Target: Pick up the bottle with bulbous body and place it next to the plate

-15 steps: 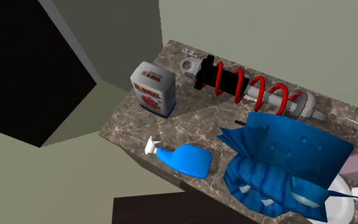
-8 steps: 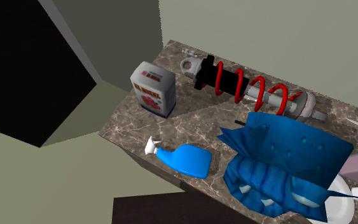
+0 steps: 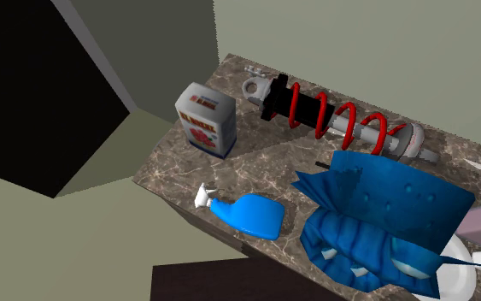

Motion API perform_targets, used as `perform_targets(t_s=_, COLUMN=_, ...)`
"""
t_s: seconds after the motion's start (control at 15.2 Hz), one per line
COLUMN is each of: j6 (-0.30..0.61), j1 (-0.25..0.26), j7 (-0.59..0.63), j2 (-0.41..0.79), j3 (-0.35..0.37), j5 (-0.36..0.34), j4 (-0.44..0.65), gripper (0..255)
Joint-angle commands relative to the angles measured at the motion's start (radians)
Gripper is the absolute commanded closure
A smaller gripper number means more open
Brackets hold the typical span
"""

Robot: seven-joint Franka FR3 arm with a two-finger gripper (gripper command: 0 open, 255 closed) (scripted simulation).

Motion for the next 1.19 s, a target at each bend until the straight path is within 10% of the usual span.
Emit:
perform_targets(t_s=0.0, j6=0.028, j1=-0.018, j7=0.007, j2=-0.008, j3=0.007, j5=-0.005, j4=-0.039, gripper=255)
perform_targets(t_s=1.12, j6=0.228, j1=-0.104, j7=0.045, j2=-0.074, j3=-0.006, j5=-0.066, j4=-0.29, gripper=255)
